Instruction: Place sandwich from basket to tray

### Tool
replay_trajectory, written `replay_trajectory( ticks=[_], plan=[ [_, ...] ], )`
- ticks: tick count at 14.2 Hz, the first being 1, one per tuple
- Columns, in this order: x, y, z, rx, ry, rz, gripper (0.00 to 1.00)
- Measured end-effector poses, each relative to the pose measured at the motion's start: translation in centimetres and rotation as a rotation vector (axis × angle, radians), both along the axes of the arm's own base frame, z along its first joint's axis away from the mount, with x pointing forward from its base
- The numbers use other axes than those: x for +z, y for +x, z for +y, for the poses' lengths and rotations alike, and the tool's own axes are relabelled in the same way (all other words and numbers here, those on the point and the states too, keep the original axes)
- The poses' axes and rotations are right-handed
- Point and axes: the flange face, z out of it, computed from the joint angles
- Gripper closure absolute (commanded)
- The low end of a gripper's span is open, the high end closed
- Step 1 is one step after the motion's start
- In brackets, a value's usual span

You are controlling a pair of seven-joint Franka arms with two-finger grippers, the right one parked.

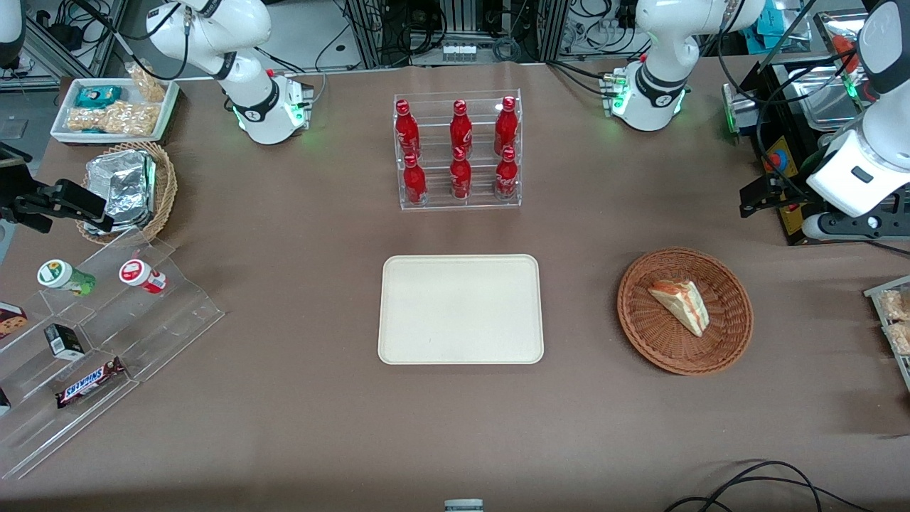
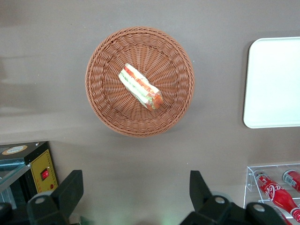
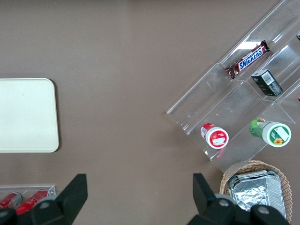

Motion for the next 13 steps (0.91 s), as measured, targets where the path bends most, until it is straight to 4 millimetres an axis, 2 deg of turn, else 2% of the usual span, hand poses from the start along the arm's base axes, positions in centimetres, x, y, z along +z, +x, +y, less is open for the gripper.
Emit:
replay_trajectory(
  ticks=[5, 13],
  plan=[
    [-0.1, 0.9, 0.2, 0.002, -0.002, -0.003, 0.00],
    [-1.1, 0.6, -0.1, -0.005, 0.000, 0.056, 0.00]
  ],
)
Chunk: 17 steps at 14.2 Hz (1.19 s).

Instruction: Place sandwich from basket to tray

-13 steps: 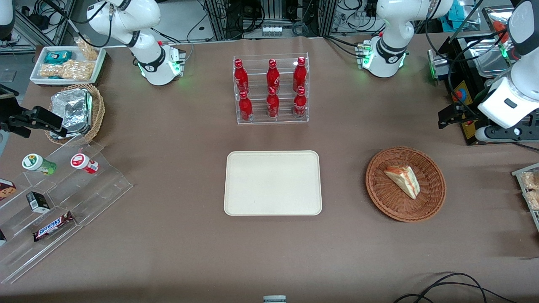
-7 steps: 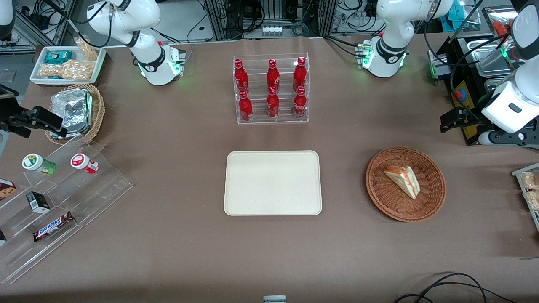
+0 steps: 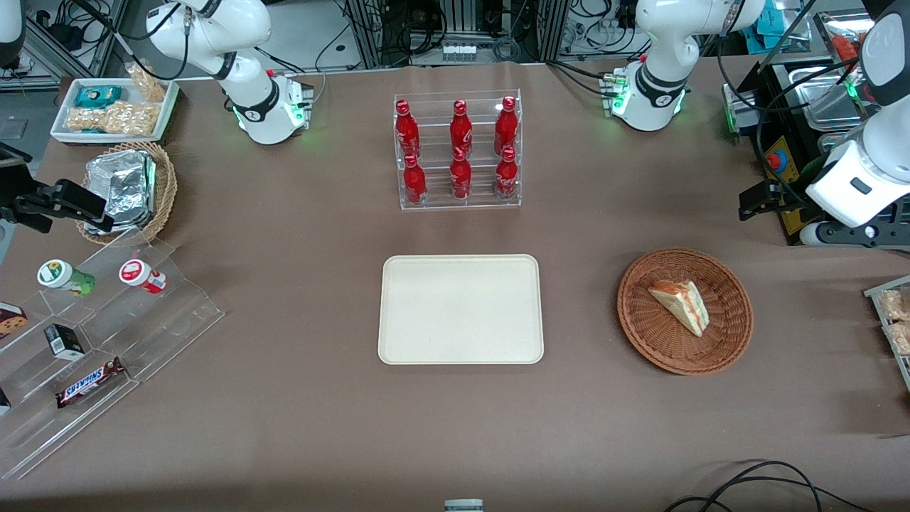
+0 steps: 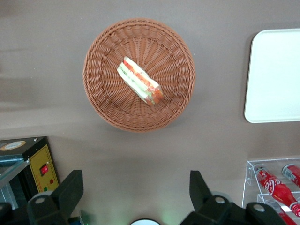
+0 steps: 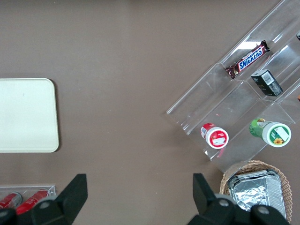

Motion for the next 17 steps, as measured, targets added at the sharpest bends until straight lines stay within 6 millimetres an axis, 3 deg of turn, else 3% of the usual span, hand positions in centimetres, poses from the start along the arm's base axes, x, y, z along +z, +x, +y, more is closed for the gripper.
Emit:
replay_trajectory(
  ticks=[3, 7, 12, 14, 17],
  plan=[
    [-2.4, 0.6, 0.0, 0.000, 0.000, 0.025, 0.00],
    [-9.5, 1.9, 0.1, 0.018, 0.001, 0.020, 0.00],
    [-17.6, 1.4, 0.1, 0.071, 0.002, -0.037, 0.00],
    [-20.9, 1.1, 0.1, 0.171, 0.010, -0.058, 0.00],
    [-24.7, 1.6, 0.0, 0.457, 0.036, -0.052, 0.00]
  ],
)
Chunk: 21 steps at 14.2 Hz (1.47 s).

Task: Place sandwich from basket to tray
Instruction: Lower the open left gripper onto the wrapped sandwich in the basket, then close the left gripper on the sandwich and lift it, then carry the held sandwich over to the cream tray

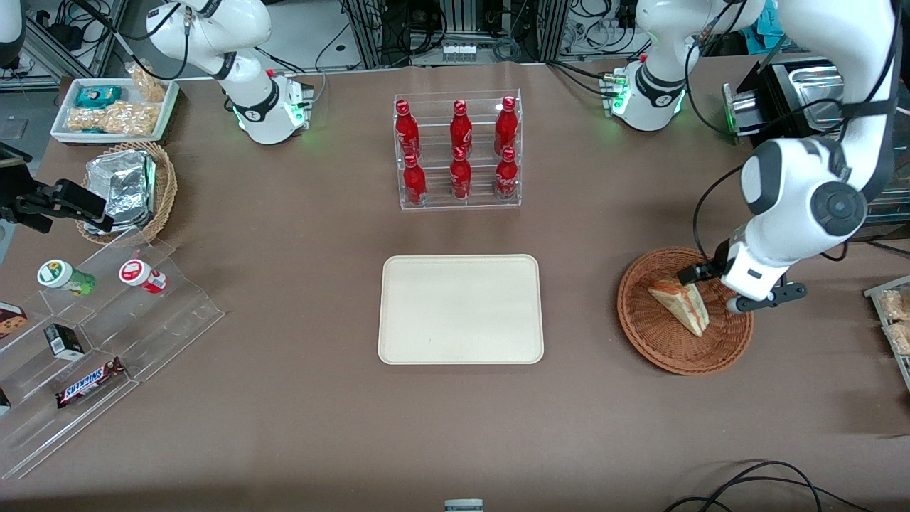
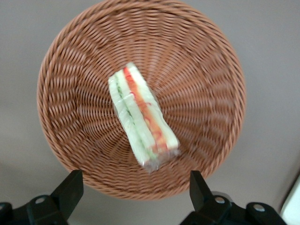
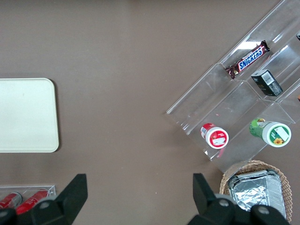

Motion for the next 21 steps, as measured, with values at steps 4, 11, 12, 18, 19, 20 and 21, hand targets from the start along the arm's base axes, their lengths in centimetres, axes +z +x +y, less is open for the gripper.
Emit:
replay_trajectory(
  ticks=[4, 11, 12, 18, 19, 20, 21],
  plan=[
    [-3.2, 1.0, -0.3, 0.352, 0.014, -0.025, 0.00],
    [-6.9, 1.1, -0.2, 0.477, 0.027, 0.014, 0.95],
    [-6.7, 1.1, -0.2, 0.476, 0.033, 0.035, 0.96],
    [1.3, 3.6, -0.8, 0.456, 0.071, 0.176, 0.97],
    [2.7, 4.0, -1.9, 0.437, 0.062, 0.166, 0.99],
    [3.5, 4.2, -3.7, 0.411, 0.047, 0.158, 0.99],
    [3.7, 4.1, -6.0, 0.375, 0.029, 0.160, 0.99]
  ],
)
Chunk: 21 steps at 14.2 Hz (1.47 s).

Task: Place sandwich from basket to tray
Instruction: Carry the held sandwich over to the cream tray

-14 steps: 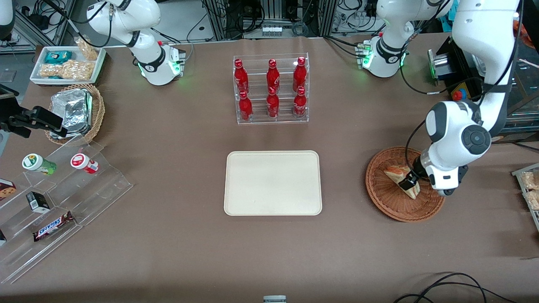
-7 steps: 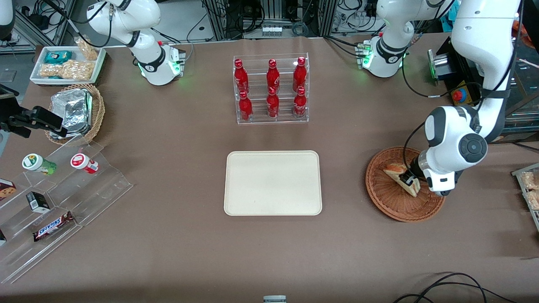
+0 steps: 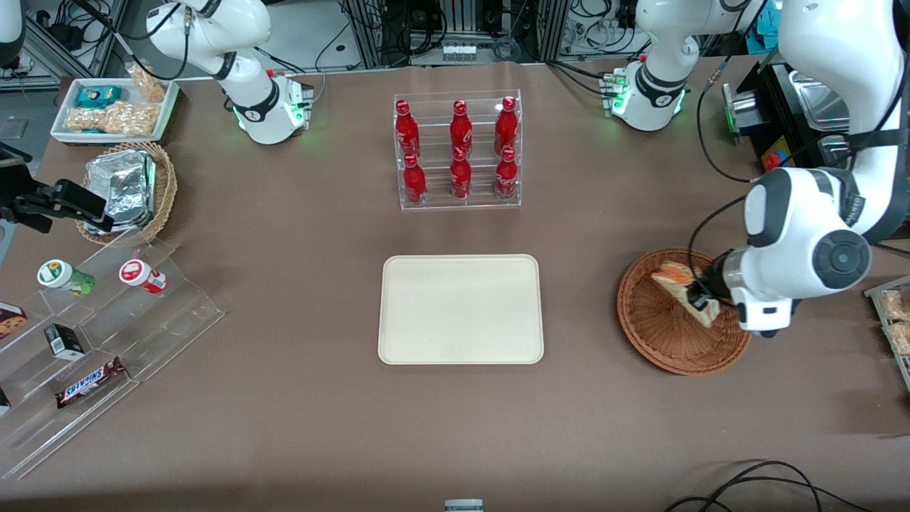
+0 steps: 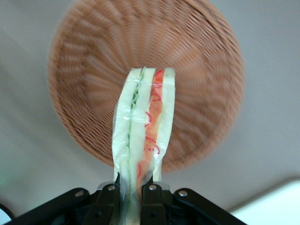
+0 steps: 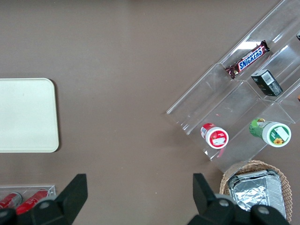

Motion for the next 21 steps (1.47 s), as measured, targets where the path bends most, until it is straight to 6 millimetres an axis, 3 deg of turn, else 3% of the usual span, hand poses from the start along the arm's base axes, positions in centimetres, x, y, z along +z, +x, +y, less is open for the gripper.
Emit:
replay_trajectory(
  ticks=[5, 8, 12, 16, 18, 21],
  plan=[
    [-0.9, -0.6, -14.4, -0.350, -0.022, -0.074, 0.96],
    [-3.4, -1.5, -23.3, -0.491, 0.014, -0.128, 0.97],
    [-6.7, -3.5, -32.3, -0.594, -0.080, -0.228, 0.97],
    [-9.7, -6.5, -39.1, -0.663, -0.157, -0.278, 0.96],
    [-10.3, -7.1, -40.6, -0.670, -0.167, -0.276, 0.96],
    [-11.0, -7.5, -41.1, -0.676, -0.170, -0.267, 0.93]
  ],
)
